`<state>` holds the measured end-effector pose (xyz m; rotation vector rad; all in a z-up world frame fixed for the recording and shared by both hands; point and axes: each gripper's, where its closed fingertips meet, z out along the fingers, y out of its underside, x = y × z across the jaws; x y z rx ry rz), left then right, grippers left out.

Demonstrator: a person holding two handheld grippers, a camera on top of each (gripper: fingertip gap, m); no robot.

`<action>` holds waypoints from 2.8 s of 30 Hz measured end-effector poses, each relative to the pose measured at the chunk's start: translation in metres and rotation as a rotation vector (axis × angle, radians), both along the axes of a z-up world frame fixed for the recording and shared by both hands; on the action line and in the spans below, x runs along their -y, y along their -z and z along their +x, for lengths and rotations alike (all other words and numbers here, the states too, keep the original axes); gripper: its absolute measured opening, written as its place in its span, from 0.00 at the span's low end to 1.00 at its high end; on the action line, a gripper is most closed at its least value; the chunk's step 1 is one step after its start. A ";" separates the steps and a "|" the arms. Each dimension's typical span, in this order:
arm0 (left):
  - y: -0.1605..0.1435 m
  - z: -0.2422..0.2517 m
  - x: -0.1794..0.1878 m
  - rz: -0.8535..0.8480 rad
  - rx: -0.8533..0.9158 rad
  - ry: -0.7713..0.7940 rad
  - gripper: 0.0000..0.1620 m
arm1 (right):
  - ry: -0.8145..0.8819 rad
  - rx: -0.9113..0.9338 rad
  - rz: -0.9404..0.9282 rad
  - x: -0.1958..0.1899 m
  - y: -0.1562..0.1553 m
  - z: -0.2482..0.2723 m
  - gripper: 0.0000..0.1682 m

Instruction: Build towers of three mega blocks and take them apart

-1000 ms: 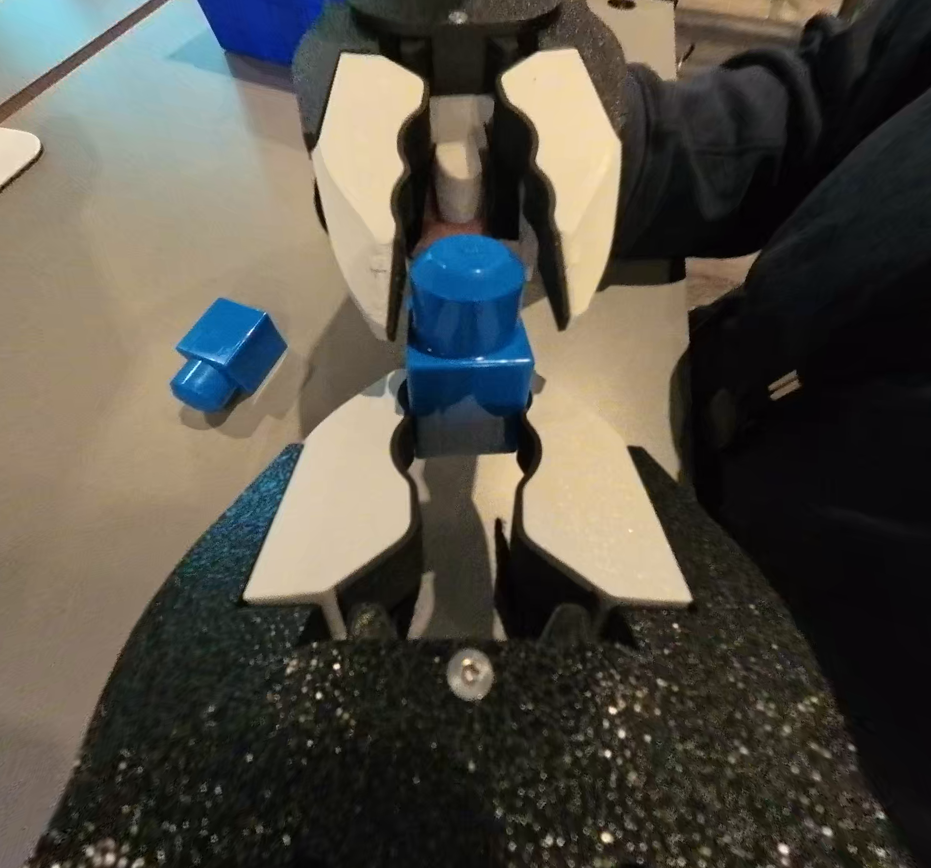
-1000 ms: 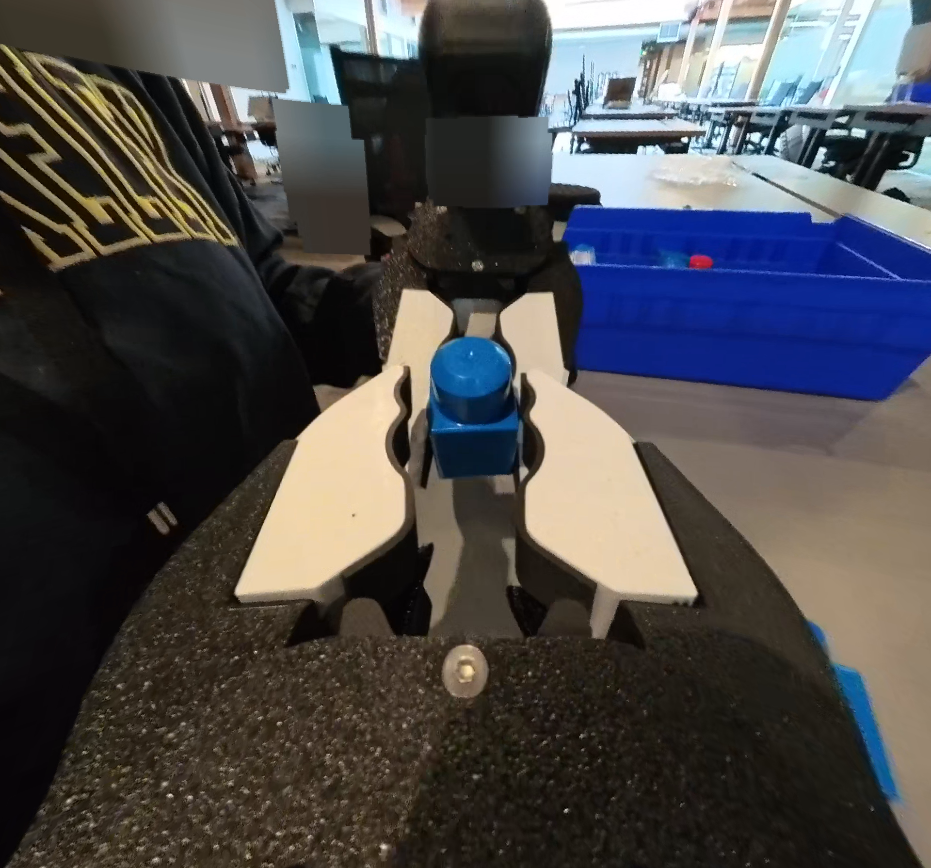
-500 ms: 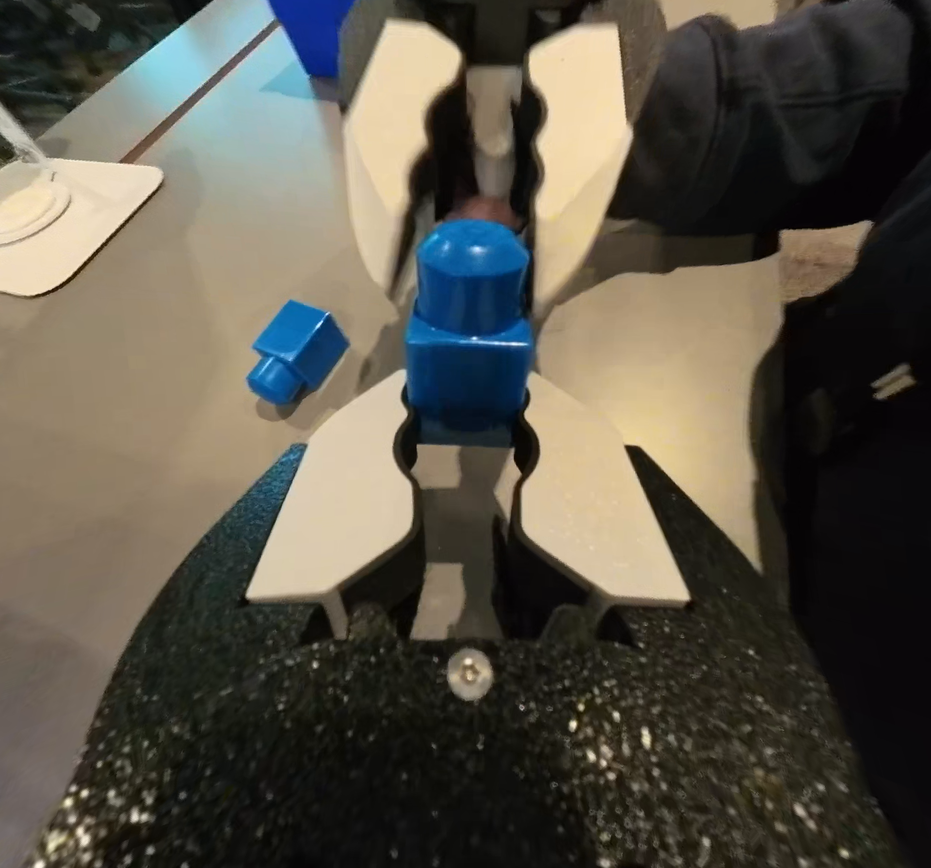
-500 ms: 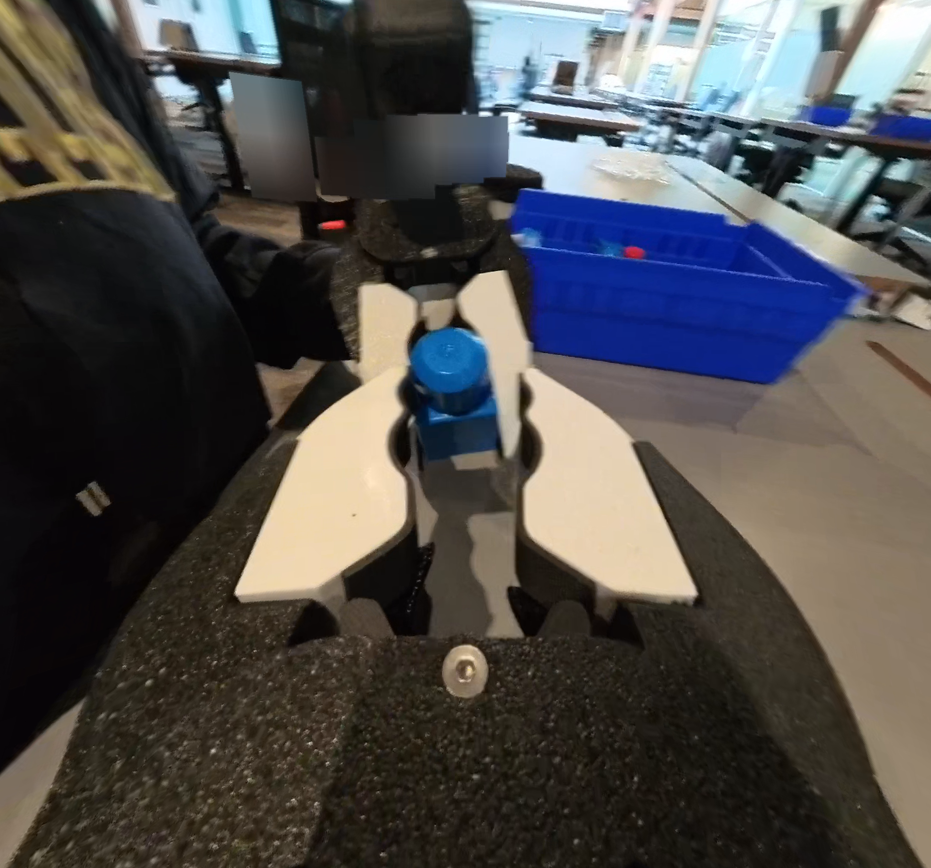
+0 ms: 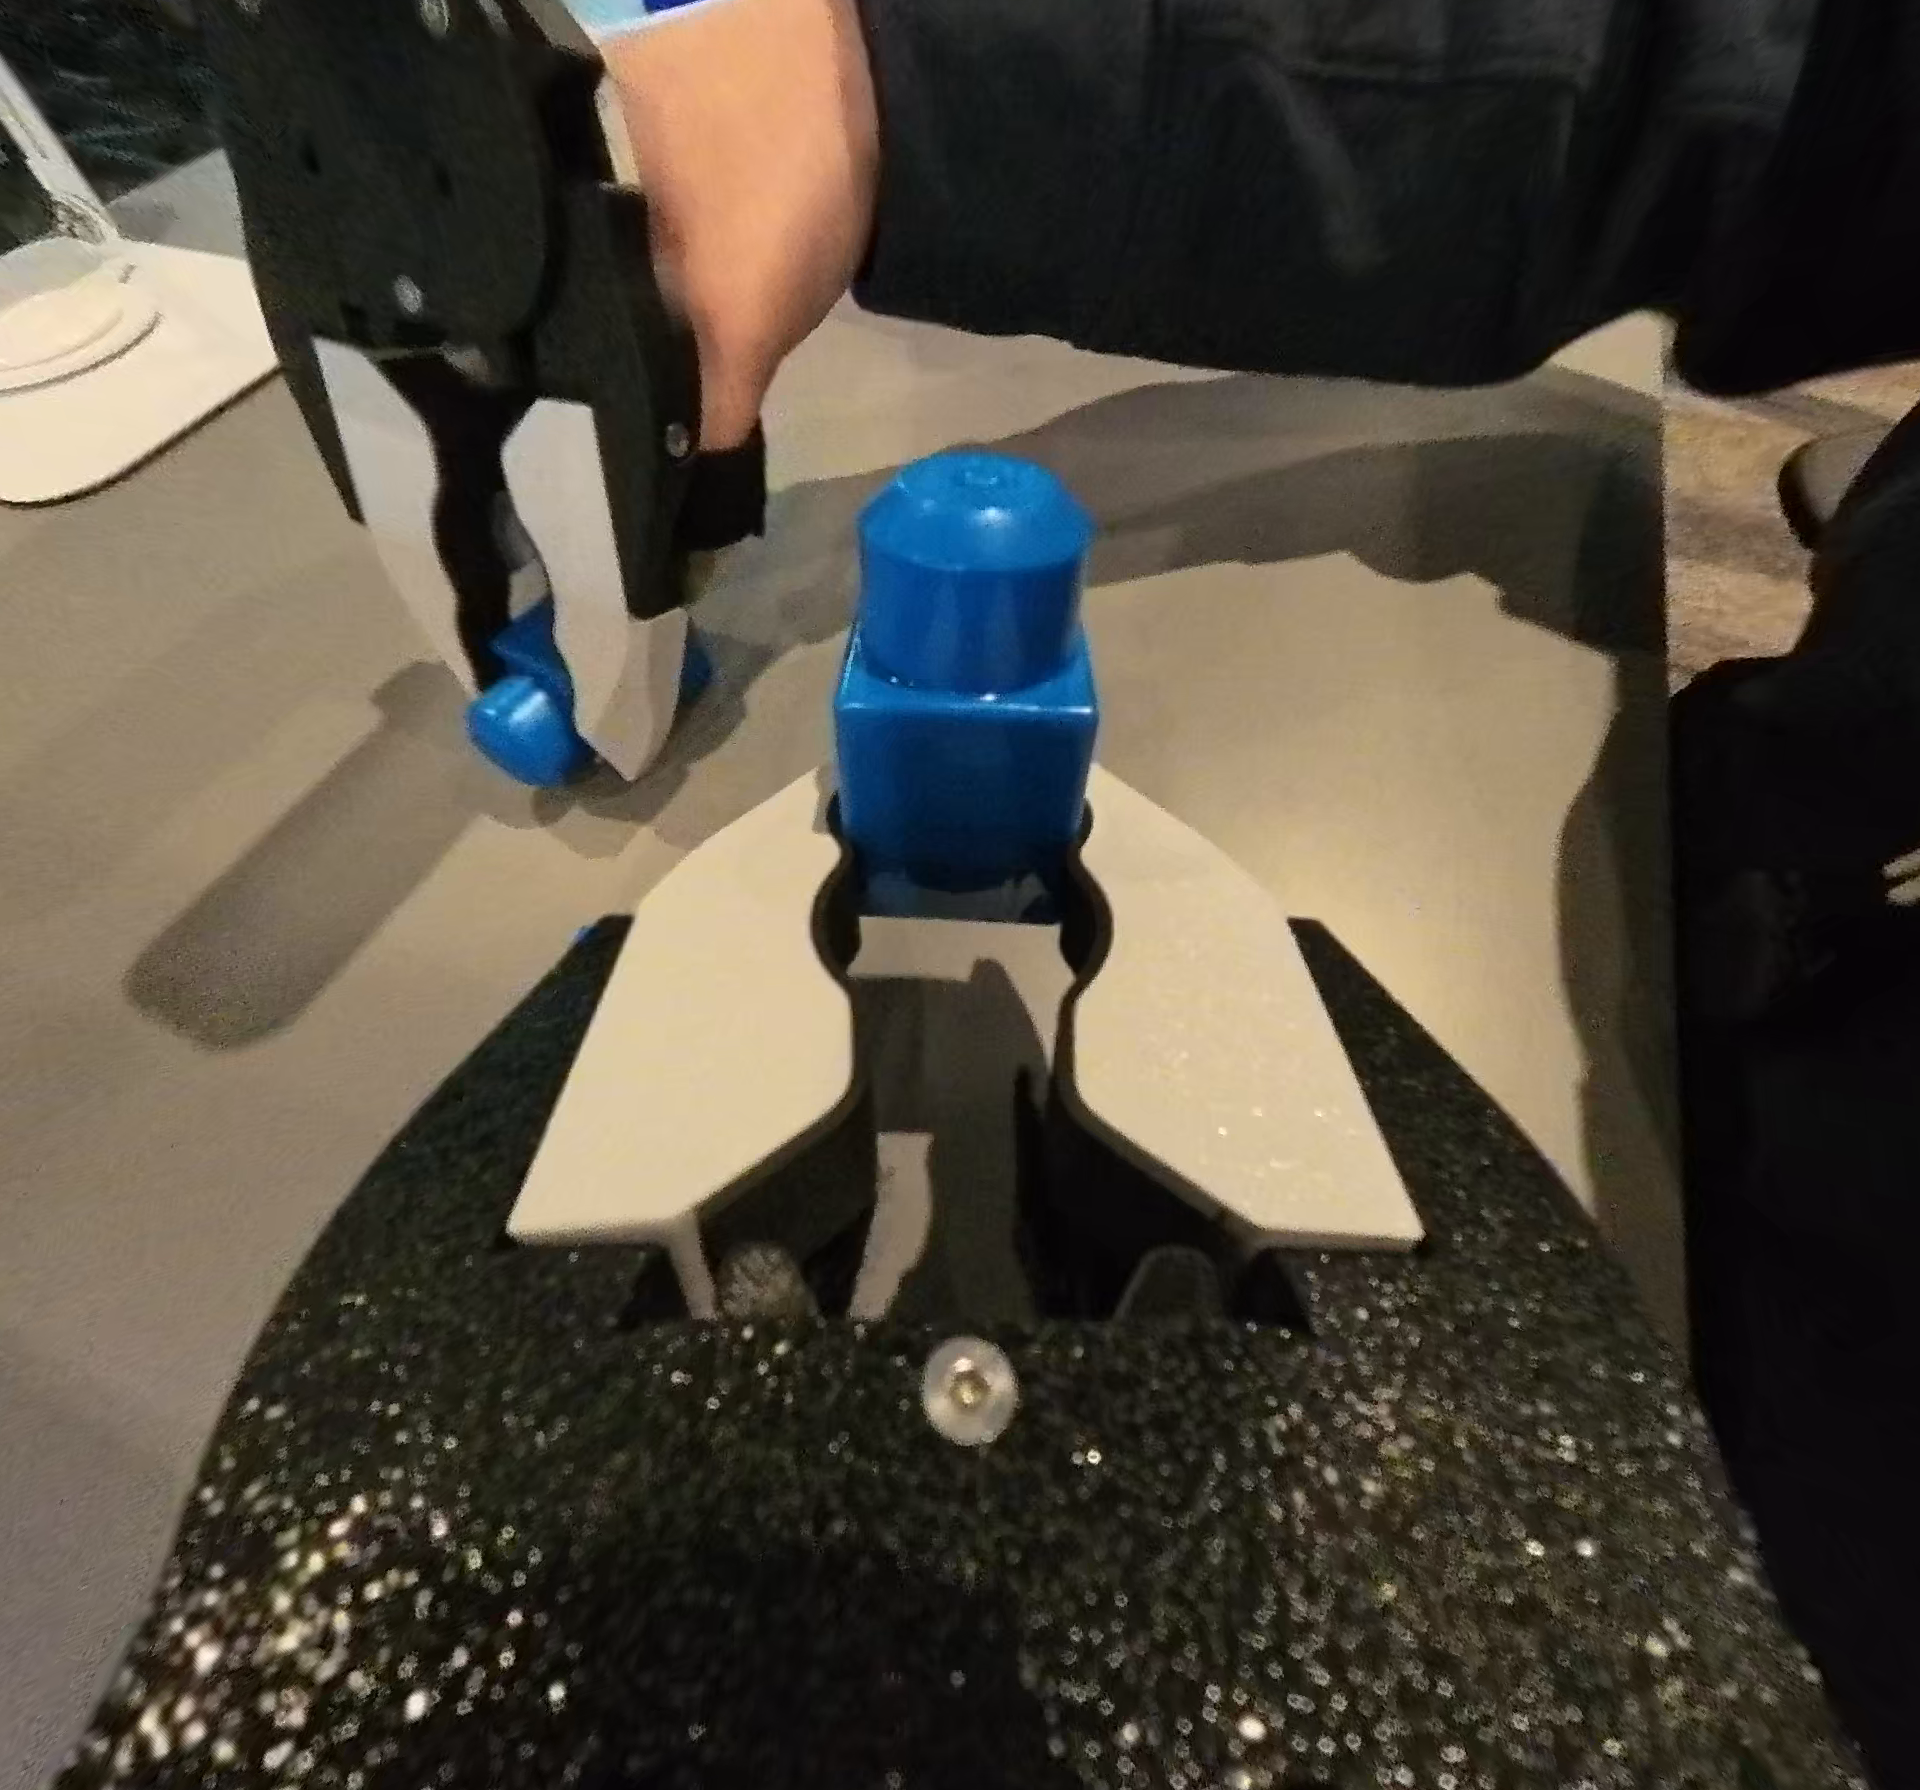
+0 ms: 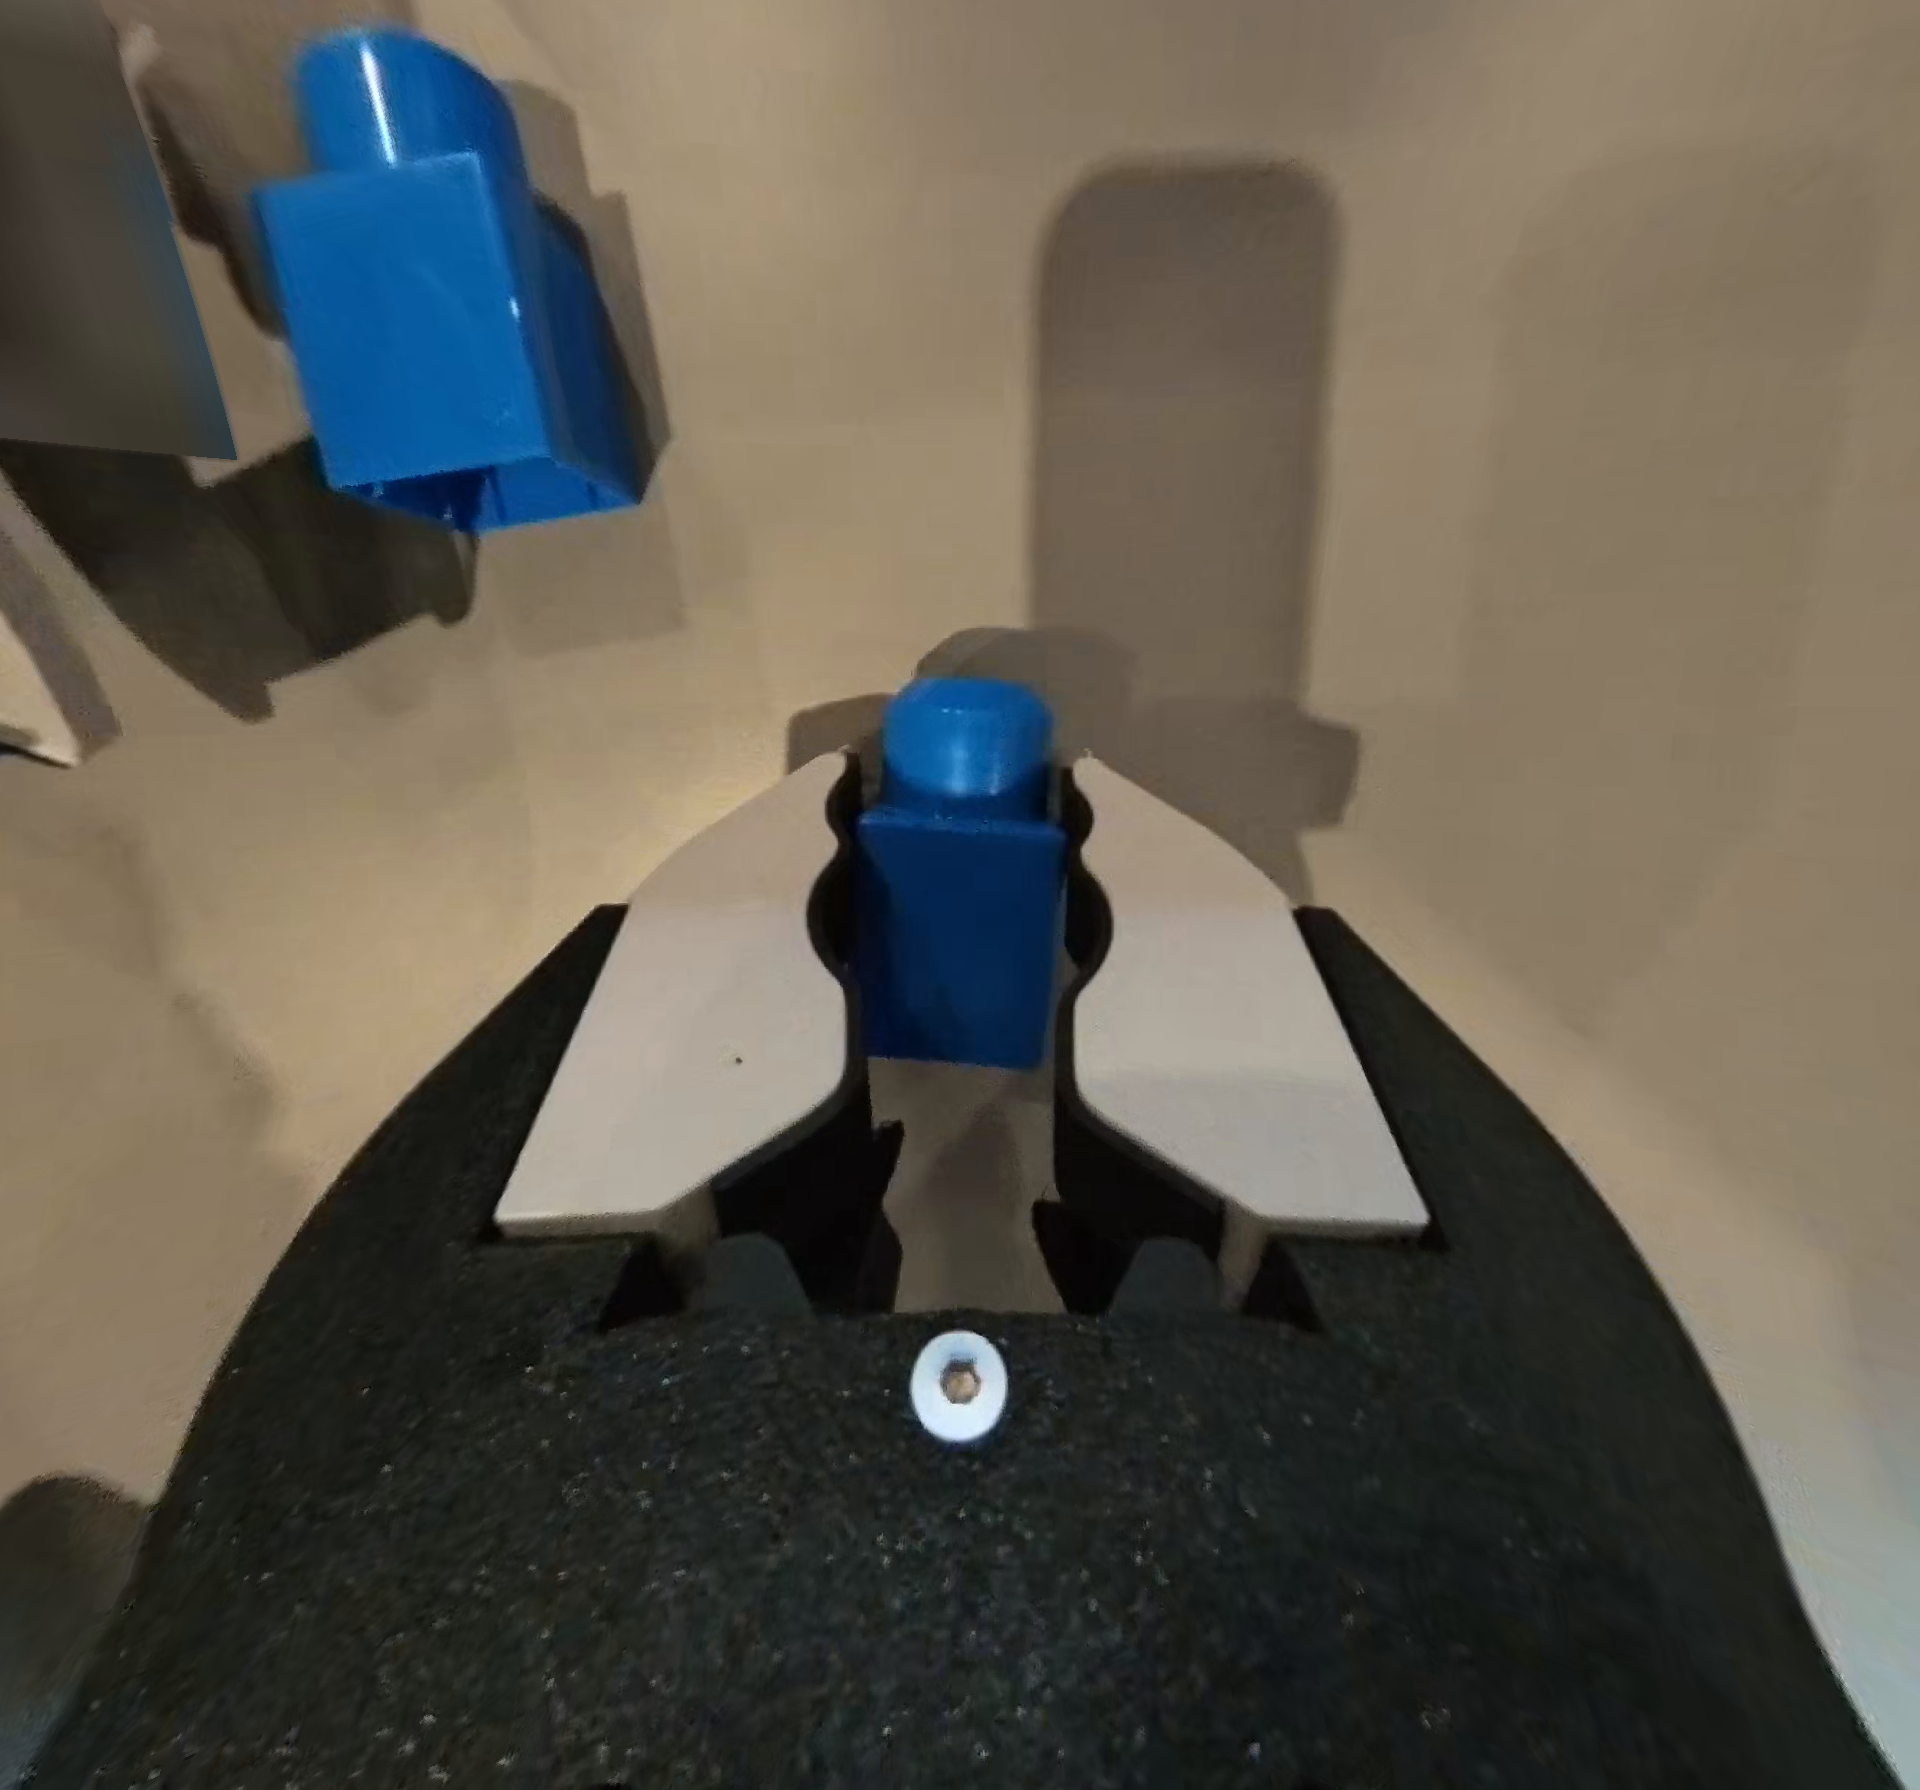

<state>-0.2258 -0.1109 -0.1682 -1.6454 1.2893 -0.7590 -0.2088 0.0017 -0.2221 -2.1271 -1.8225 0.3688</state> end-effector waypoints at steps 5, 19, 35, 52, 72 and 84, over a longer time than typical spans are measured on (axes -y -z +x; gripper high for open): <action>-0.003 0.004 -0.003 -0.124 0.141 -0.018 0.22 | -0.010 -0.717 0.025 0.031 -0.097 -0.034 0.21; -0.012 0.006 0.002 -0.159 0.220 0.057 0.21 | -0.150 -1.545 -0.090 0.113 -0.168 -0.041 0.21; -0.019 0.005 0.005 -0.118 0.266 0.062 0.21 | -0.159 -1.519 -0.019 0.119 -0.152 -0.046 0.21; -0.011 0.007 0.008 -0.123 0.200 0.089 0.21 | -0.252 -1.463 -0.058 0.124 -0.144 -0.041 0.21; -0.030 -0.066 -0.010 0.053 0.229 -0.269 0.21 | -0.116 -0.645 -0.050 0.067 -0.077 -0.060 0.36; -0.051 -0.128 -0.009 0.100 0.186 -0.461 0.21 | -0.321 0.244 0.020 0.053 0.000 -0.097 0.20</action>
